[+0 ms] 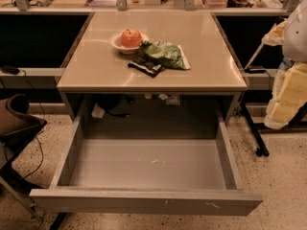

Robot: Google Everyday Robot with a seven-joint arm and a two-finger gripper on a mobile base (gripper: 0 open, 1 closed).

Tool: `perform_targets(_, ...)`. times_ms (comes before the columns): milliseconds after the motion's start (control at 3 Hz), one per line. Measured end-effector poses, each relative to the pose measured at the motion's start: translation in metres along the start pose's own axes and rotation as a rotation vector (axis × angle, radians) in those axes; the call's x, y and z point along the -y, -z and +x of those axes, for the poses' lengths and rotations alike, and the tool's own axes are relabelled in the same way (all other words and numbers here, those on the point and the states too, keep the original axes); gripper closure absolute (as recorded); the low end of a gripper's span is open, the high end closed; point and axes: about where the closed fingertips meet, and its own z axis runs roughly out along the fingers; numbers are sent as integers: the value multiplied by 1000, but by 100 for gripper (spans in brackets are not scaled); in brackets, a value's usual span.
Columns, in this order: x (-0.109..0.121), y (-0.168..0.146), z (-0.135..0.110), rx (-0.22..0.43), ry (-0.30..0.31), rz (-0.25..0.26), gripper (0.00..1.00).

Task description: Place rxbar chocolate into top drawer

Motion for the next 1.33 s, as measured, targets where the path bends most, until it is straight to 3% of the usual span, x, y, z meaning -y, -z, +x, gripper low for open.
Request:
perform_targets(333, 9, -1, -5, 8, 4, 5, 0)
perform_targets(667, 39, -21, -27, 3, 27, -21, 0)
perform_targets(1333, 104, -91, -123, 53, 129, -102, 0)
